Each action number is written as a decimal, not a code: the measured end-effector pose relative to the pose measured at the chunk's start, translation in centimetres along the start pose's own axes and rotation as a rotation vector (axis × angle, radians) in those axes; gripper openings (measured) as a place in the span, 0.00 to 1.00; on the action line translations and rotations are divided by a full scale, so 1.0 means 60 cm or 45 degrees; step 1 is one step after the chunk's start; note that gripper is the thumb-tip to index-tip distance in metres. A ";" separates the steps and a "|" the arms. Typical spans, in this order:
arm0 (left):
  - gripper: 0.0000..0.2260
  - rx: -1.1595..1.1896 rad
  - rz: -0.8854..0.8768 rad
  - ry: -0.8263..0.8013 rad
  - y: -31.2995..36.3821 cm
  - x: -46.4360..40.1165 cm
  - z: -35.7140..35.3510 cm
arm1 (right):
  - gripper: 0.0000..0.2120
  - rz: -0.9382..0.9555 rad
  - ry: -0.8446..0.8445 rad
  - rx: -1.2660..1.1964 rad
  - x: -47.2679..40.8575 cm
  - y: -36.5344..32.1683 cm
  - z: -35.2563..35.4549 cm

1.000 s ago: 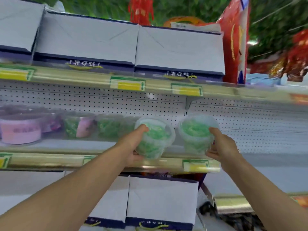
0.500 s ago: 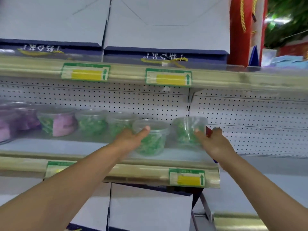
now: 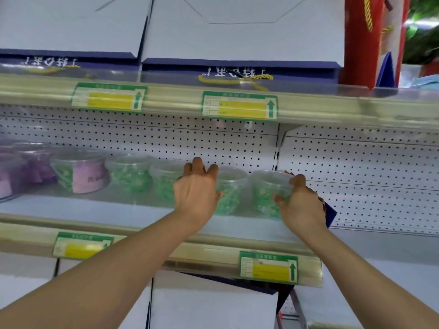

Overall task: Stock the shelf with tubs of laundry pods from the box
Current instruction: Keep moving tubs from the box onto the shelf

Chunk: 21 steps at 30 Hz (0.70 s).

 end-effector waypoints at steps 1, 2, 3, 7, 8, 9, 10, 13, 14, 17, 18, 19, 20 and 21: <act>0.19 -0.027 -0.030 -0.006 0.002 -0.007 -0.009 | 0.24 0.002 -0.010 -0.015 -0.006 0.001 -0.007; 0.19 -0.054 -0.051 -0.018 0.006 -0.012 -0.013 | 0.24 0.002 -0.029 -0.037 -0.012 0.001 -0.013; 0.19 -0.084 -0.060 -0.019 0.007 -0.016 -0.014 | 0.24 0.006 -0.061 -0.053 -0.016 0.000 -0.020; 0.19 -0.084 -0.079 -0.071 0.010 -0.023 -0.029 | 0.31 0.003 -0.288 0.029 -0.012 -0.004 -0.033; 0.21 -0.037 -0.056 -0.142 0.004 -0.022 -0.036 | 0.34 0.002 -0.312 0.079 -0.003 -0.006 -0.030; 0.24 0.007 -0.033 -0.206 -0.001 -0.017 -0.038 | 0.36 0.021 -0.290 0.145 0.007 -0.011 -0.021; 0.27 0.032 -0.040 -0.227 -0.003 -0.008 -0.034 | 0.37 0.067 -0.236 0.218 0.019 -0.021 -0.009; 0.31 0.026 -0.124 -0.231 -0.010 0.033 -0.007 | 0.34 0.322 -0.108 0.295 0.064 -0.069 0.020; 0.31 0.036 -0.156 -0.231 -0.015 0.049 0.004 | 0.33 0.403 -0.099 0.266 0.082 -0.087 0.024; 0.26 0.134 -0.232 -0.237 -0.040 0.098 0.041 | 0.28 0.541 -0.085 0.157 0.135 -0.139 0.034; 0.23 0.166 -0.228 -0.252 -0.054 0.114 0.053 | 0.27 0.560 -0.075 0.113 0.155 -0.155 0.038; 0.21 0.196 -0.209 -0.266 -0.070 0.130 0.064 | 0.25 0.577 -0.068 0.077 0.174 -0.172 0.041; 0.19 0.223 -0.193 -0.279 -0.088 0.146 0.077 | 0.23 0.597 -0.068 0.058 0.195 -0.190 0.042; 0.17 0.239 -0.183 -0.291 -0.108 0.162 0.087 | 0.21 0.621 -0.079 0.054 0.218 -0.207 0.039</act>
Point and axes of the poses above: each hand's wrist, its own x-axis away from the middle knuckle, its own z-axis out of the back of the hand, y = z × x, the point moved 7 cm from there along -x, towards the middle knuckle, and after that the axes turned 9 degrees about z, right-handed, at the moved point
